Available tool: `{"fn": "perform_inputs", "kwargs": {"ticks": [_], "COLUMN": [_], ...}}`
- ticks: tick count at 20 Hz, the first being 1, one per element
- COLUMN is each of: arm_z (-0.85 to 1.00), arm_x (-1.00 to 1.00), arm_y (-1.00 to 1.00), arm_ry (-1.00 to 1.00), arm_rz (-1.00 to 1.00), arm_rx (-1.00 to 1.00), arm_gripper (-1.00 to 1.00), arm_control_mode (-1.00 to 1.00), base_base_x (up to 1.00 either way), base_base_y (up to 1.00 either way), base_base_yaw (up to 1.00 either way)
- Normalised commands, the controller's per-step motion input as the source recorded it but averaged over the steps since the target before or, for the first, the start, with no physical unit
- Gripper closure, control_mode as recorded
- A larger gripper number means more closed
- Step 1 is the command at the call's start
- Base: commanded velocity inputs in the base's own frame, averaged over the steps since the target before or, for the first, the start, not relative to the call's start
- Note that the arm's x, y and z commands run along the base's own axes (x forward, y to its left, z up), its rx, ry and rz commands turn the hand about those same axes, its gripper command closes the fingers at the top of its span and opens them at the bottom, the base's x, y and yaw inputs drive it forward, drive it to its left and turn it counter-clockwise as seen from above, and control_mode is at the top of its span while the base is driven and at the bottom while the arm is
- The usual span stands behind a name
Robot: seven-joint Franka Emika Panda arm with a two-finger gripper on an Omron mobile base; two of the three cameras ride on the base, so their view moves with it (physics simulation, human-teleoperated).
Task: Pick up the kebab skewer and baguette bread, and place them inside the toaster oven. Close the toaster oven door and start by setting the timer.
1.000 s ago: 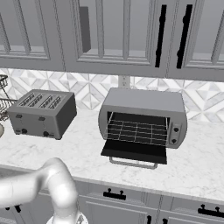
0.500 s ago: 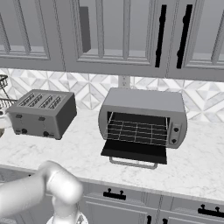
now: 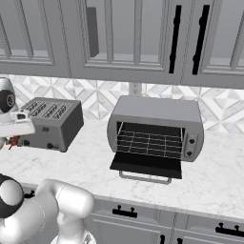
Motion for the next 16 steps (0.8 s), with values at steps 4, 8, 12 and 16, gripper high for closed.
{"fn": "perform_inputs", "kwargs": {"ticks": [4, 8, 12, 16], "arm_z": [0.24, 0.0, 0.0, 0.02], "arm_x": [0.04, 0.07, 0.38, 0.28], "arm_y": [-1.0, -1.0, -1.0, -1.0], "arm_ry": [0.0, 0.0, 0.0, 0.0], "arm_rz": [-0.01, 0.0, 0.0, 0.0], "arm_rx": [0.0, 0.0, 0.0, 0.0], "arm_gripper": [1.0, 1.0, 1.0, 1.0], "arm_control_mode": [-1.0, -1.0, -1.0, -1.0], "base_base_x": [0.0, 0.0, 0.0, 0.0], "base_base_y": [0.0, 0.0, 0.0, 0.0], "base_base_yaw": [0.0, 0.0, 0.0, 0.0]}}
